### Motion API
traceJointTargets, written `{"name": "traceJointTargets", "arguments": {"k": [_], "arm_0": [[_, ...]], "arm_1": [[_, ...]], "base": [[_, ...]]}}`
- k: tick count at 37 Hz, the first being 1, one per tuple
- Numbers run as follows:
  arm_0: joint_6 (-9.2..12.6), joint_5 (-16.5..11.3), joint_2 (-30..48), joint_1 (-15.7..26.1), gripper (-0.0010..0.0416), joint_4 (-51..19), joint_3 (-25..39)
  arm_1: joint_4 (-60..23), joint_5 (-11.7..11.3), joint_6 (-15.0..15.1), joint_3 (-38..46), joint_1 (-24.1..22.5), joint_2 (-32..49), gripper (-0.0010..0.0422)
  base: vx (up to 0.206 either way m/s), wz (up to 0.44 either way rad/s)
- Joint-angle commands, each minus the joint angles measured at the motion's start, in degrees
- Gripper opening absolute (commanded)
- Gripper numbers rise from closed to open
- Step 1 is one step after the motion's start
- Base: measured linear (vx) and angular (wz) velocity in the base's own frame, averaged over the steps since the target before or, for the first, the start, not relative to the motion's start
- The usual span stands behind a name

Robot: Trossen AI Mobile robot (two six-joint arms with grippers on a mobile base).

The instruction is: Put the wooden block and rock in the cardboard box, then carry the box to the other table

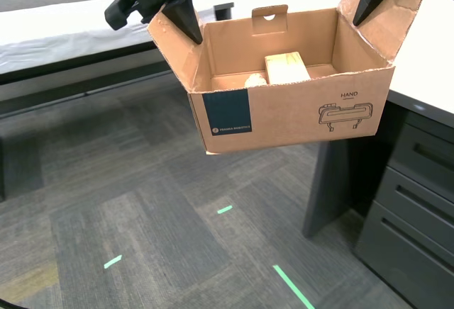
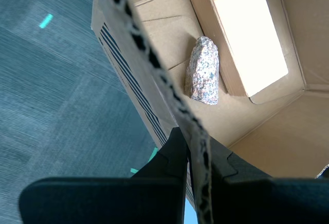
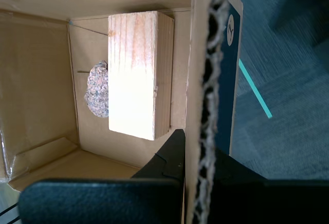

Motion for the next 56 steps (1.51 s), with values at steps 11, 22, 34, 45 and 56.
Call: {"name": "traceJointTargets", "arguments": {"k": [11, 22, 34, 45, 56], "arm_0": [[1.31, -1.01, -0.02, 0.42, -0.0001, 0.70, 0.13], [1.31, -1.33, -0.02, 0.46, -0.0001, 0.63, 0.11], [1.62, -1.33, -0.02, 0.61, -0.0001, 0.57, 0.07], [-2.51, -1.33, -0.02, 0.66, -0.0001, 0.46, 0.07], [-6.21, -1.36, -0.02, 0.66, -0.0001, -2.47, 0.07]], "arm_1": [[-1.33, 1.40, 5.27, 0.00, -0.15, -0.17, -0.0001], [0.83, 0.42, 5.92, 0.00, -0.11, -0.17, -0.0001], [0.87, 0.42, 2.58, 0.00, -0.13, -0.17, -0.0001], [0.83, 0.42, -6.27, 0.00, -0.13, -0.17, -0.0001], [2.32, 0.37, -9.03, 0.00, -0.11, -0.17, -0.0001]], "base": [[0.169, 0.055], [0.155, -0.029], [0.144, -0.080], [0.143, -0.052], [0.141, 0.064]]}}
